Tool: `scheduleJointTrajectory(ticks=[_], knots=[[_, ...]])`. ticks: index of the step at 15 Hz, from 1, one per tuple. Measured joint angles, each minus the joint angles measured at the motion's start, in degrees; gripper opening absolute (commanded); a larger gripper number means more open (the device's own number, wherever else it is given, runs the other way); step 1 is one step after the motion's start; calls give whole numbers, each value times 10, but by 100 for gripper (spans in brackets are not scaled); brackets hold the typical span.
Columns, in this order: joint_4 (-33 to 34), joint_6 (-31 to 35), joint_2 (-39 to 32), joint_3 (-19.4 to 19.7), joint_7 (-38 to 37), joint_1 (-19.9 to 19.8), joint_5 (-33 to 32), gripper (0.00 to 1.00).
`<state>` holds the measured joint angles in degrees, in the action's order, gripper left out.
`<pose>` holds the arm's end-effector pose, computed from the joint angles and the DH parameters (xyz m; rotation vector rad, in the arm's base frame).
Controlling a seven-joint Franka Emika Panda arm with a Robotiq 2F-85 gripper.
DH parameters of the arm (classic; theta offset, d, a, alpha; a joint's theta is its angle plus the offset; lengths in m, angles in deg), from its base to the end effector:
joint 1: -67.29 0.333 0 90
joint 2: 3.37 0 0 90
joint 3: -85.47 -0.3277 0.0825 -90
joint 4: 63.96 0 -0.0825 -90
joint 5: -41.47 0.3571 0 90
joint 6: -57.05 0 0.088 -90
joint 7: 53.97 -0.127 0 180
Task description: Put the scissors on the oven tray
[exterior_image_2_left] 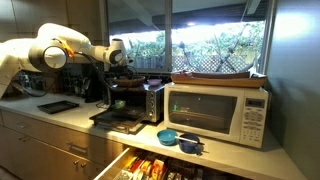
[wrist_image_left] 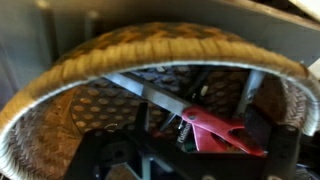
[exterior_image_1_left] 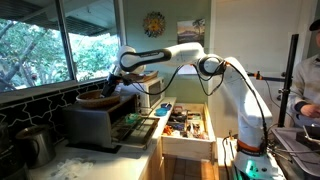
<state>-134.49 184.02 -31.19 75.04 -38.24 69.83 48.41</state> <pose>0.7151 0.1364 0.5498 -2.8085 -0.5845 -0.7501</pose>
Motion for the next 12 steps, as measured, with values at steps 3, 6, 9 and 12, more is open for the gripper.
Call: scheduleJointTrajectory(ticks=[3,6,9,12], knots=[[0,0,-3,1,-3,0,0,42],[1,6,-3,1,-9,1,0,19],[2,23,-3,0,-12,6,0,0],[7,41,-1,0,-13,11,0,5]])
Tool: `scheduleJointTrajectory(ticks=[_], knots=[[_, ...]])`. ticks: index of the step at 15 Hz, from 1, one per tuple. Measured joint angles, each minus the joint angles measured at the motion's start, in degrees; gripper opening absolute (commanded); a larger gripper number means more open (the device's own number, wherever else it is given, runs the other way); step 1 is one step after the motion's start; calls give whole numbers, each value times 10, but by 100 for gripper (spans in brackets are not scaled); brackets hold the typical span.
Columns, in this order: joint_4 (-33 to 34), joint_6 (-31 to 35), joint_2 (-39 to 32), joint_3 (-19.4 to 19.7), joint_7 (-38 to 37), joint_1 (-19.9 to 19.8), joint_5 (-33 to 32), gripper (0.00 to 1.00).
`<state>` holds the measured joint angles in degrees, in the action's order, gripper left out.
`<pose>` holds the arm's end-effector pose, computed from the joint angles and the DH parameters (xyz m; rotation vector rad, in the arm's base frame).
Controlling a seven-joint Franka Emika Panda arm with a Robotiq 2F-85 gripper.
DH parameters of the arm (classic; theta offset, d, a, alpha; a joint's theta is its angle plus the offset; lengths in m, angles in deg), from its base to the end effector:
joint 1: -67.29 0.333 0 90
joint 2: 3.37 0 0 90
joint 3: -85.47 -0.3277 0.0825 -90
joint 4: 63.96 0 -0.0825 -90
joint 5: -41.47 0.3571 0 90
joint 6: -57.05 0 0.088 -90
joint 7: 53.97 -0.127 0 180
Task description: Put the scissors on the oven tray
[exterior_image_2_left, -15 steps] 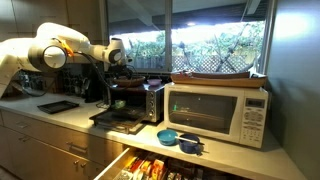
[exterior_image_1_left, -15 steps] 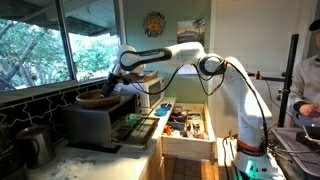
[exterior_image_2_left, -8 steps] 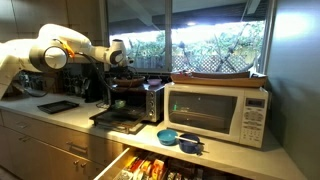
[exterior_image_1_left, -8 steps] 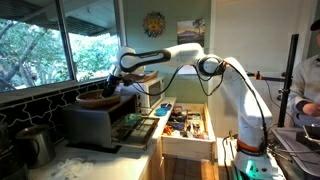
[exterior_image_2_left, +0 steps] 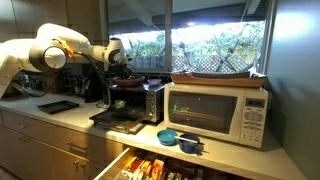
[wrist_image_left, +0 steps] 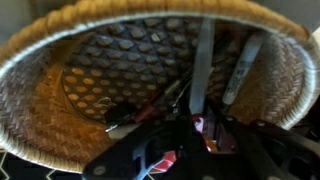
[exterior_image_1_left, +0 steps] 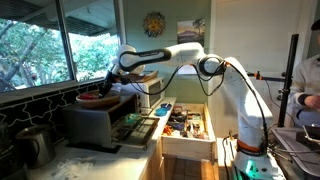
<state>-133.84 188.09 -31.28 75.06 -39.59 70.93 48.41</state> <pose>0.7179 0.1485 0.5642 -2.7749 -0.5592 -0.8578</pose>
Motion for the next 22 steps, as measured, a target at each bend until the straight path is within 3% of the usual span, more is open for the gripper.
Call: scheduleJointTrajectory(ticks=[6,12,17,22], knots=[[9,33,14,4,-27,12,-11,5],[-5,27,97,41,-173,45,-105,5],[-105,-78,239,55,-341,66,-208,5],[-251,-123,364,40,-537,69,-283,5]])
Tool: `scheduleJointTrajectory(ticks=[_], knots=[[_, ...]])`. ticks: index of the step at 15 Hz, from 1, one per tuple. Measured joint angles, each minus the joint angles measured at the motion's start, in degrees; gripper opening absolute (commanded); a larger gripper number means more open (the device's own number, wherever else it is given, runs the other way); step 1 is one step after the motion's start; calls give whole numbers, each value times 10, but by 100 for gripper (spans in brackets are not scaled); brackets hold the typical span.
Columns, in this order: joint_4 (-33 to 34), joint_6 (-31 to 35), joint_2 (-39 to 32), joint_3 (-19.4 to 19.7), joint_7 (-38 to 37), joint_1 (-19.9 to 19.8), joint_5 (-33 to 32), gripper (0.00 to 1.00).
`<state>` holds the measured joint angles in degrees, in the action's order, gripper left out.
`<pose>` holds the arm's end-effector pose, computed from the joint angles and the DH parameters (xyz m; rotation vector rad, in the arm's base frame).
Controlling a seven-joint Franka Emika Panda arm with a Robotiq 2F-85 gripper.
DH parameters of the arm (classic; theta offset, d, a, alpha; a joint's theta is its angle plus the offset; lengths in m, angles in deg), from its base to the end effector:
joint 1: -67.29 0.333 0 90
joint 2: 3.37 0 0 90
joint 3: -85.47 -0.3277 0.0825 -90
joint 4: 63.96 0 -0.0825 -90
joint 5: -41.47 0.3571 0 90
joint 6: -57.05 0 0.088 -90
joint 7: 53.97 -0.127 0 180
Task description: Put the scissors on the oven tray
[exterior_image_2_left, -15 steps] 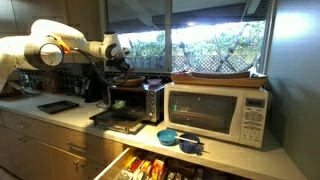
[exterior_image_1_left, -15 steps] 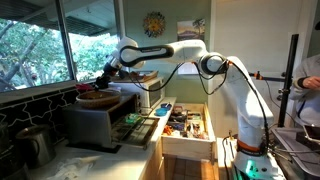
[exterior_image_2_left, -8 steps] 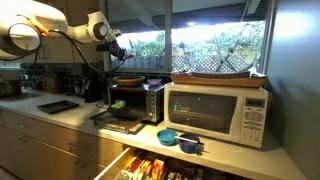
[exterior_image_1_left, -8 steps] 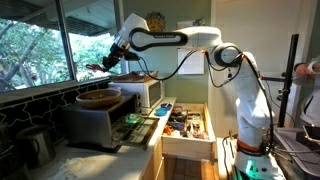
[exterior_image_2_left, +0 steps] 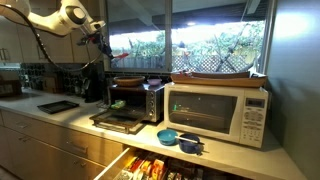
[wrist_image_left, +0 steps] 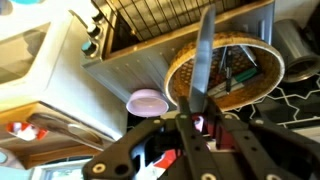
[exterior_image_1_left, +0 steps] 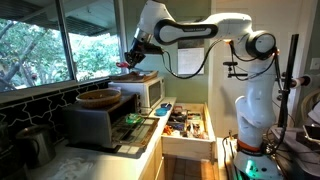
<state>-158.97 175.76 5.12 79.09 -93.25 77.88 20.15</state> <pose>0.5096 0.1351 0.7173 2.8626 -0.4327 1.0071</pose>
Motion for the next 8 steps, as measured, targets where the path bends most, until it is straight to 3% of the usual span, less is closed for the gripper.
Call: scheduleJointTrajectory(ticks=[4,5,8], knots=[[-130,-7,71,-25,-132,-35,-19,5],[-163,-8,87,-28,-159,-45,-19,20],[-243,-7,129,-29,-211,-67,-19,20]])
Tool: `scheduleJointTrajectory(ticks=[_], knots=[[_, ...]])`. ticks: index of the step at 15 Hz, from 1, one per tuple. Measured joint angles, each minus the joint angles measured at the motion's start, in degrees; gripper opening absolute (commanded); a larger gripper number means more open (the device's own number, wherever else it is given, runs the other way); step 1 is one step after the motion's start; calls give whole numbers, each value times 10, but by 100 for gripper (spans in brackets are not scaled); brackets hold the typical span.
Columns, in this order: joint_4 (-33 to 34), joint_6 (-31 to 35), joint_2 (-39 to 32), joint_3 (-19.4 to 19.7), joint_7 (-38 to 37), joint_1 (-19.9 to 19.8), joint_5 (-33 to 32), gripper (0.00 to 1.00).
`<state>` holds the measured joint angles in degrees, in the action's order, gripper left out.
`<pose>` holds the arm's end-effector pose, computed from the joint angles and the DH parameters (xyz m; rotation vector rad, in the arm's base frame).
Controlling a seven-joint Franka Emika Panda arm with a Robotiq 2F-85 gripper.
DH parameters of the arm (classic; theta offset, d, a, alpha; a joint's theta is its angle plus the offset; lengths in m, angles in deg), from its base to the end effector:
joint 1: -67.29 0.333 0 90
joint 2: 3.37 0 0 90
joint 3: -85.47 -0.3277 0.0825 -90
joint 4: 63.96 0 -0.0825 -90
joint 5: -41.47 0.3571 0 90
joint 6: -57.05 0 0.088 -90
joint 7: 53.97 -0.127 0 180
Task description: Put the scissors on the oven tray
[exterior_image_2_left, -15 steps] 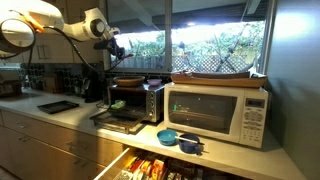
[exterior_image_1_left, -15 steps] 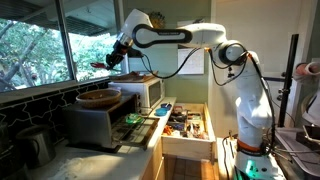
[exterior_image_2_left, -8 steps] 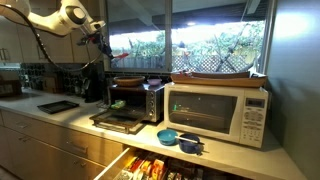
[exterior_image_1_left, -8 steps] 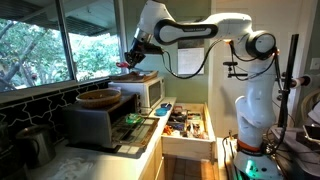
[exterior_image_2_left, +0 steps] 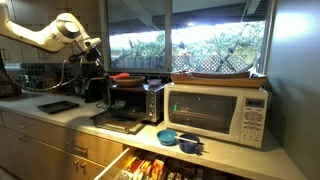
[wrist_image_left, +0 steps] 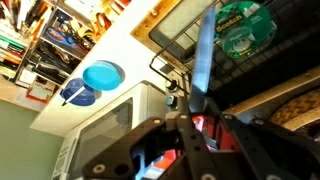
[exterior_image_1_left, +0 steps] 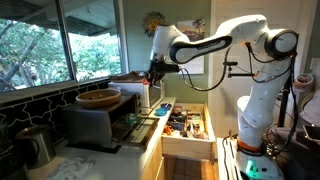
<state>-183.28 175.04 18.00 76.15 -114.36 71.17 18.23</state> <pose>0.4424 0.0871 0.6162 2.7071 -0.9790 0.7920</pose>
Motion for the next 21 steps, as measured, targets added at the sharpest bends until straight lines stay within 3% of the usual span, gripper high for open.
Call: scheduleJointTrajectory(ticks=[1,6,14,18,19,21], knots=[[-10,0,8,0,-4,-2,0,5],[-22,7,6,-6,-22,-22,1,5],[-79,226,-73,11,-43,-53,9,5],[-58,248,-124,10,-26,-47,73,5],[-52,247,-135,10,-26,-45,83,20],[-41,247,-152,10,-26,-43,95,20]])
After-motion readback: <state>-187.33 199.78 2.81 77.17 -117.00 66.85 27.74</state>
